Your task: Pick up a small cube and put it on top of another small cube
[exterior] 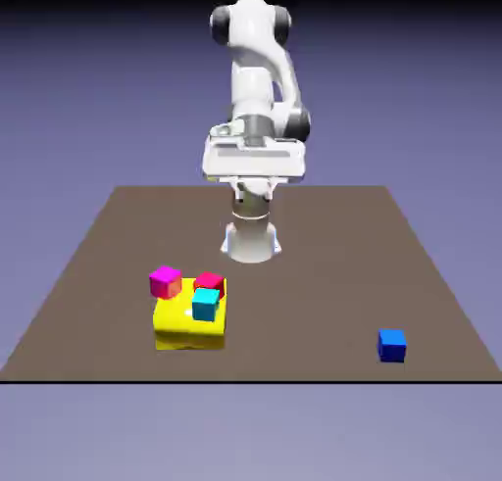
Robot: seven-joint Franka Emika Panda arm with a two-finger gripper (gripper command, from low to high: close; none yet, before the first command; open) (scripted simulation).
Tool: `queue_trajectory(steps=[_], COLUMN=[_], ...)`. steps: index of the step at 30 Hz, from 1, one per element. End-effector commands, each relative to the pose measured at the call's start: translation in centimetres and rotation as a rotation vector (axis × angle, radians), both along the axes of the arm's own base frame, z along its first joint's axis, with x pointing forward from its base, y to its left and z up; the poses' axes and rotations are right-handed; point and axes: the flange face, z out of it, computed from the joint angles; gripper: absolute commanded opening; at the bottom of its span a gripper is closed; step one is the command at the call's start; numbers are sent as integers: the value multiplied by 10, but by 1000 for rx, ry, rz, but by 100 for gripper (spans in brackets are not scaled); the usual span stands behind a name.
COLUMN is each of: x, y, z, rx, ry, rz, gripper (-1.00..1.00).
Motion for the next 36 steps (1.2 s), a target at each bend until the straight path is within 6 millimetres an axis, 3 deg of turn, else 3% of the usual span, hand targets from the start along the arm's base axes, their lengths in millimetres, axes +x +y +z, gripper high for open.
queue_trajectory(steps=[1, 8, 14, 21, 29, 30, 34, 35, 36], x=[8, 53, 75, 80, 67, 67, 68, 68, 68], y=[9, 79, 143, 219, 303, 303, 303, 302, 302], z=[-6, -63, -121, -189, -255, -255, -320, -325, -325], rx=[0, -1, -1, 7, 38, 38, 38, 38, 38], ry=[31, 243, 410, 582, 745, 745, 745, 745, 745], rz=[1, -2, -18, -54, -122, -122, -122, -122, -122], gripper=[0, 0, 0, 0, 0, 0, 0, 0, -100])
